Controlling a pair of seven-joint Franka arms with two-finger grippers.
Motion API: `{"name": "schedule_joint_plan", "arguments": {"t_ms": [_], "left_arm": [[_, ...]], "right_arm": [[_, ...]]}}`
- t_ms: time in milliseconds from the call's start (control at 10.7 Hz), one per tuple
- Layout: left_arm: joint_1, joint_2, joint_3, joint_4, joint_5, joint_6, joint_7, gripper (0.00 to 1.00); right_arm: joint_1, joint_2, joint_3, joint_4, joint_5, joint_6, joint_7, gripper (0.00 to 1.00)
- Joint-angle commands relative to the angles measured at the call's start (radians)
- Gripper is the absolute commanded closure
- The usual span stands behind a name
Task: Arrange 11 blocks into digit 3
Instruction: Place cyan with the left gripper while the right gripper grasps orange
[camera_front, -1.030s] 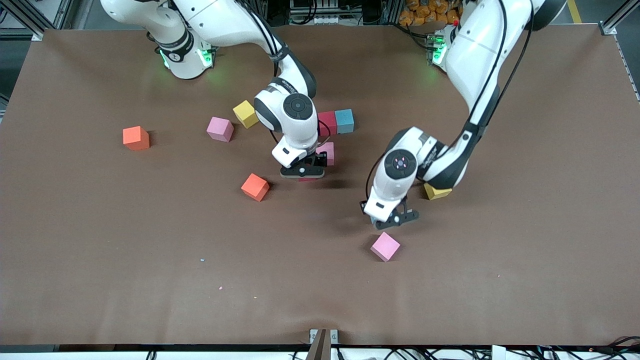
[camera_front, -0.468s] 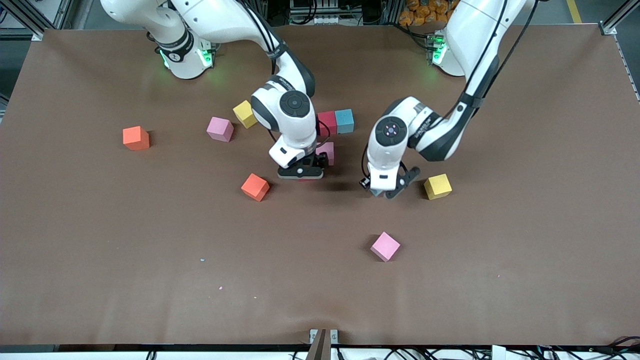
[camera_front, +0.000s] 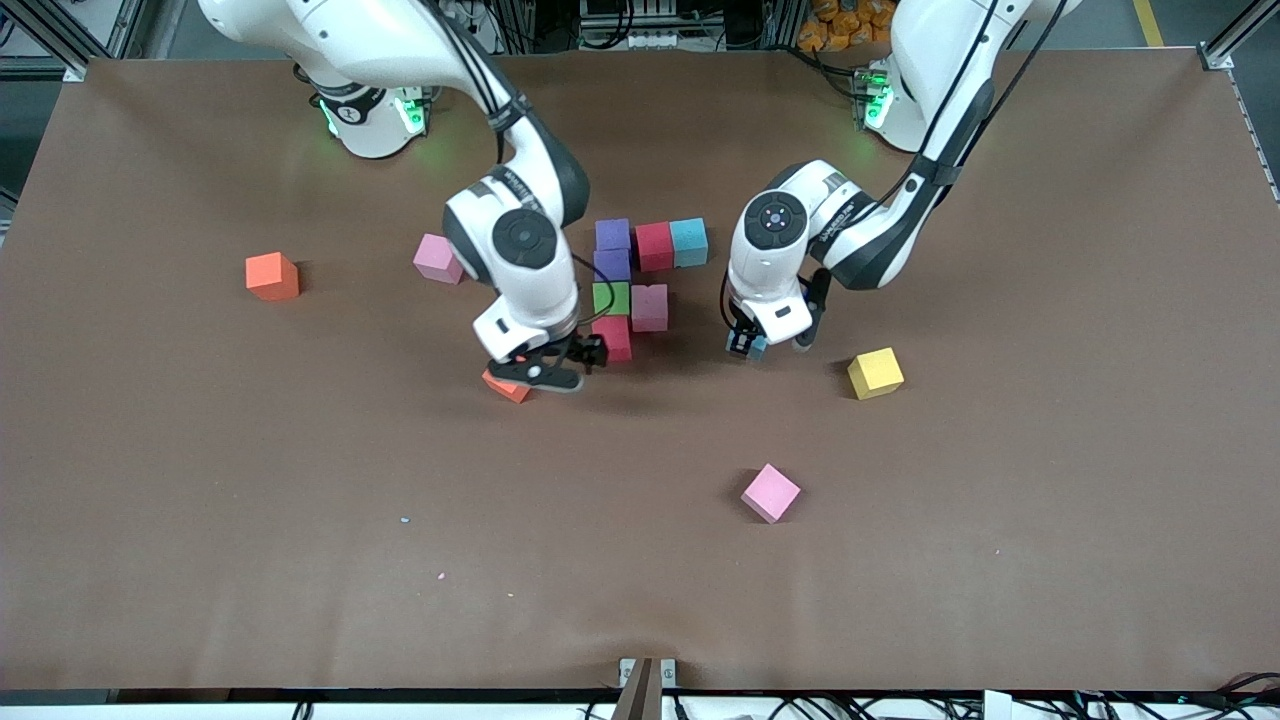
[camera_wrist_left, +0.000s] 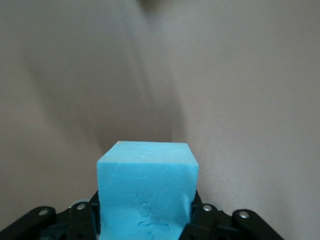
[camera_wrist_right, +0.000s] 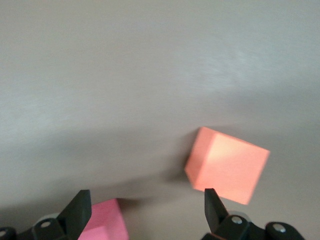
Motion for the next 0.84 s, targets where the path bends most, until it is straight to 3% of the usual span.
{"name": "schedule_joint_plan", "arguments": {"t_ms": [0, 468, 749], "left_arm": [[-0.019, -0.007, -0.009, -0.009, 0.021, 0.013, -0.180, 0.98], [-0.077, 0.033, -0.006, 0.023, 0.021, 0.012, -0.396, 0.98], [-0.119, 0.074, -0.002, 0.063, 0.026, 0.006, -0.414, 0.98]], "right_arm": [[-0.070, -0.020, 0.013, -0.009, 0.032, -0.040, 0.066, 0.00], [-0.127, 0.006, 0.013, -0.021, 0.106, -0.029, 0.274, 0.00], [-0.121, 0.004, 0.013, -0.140, 0.109, 0.117, 0.272, 0.00]]}}
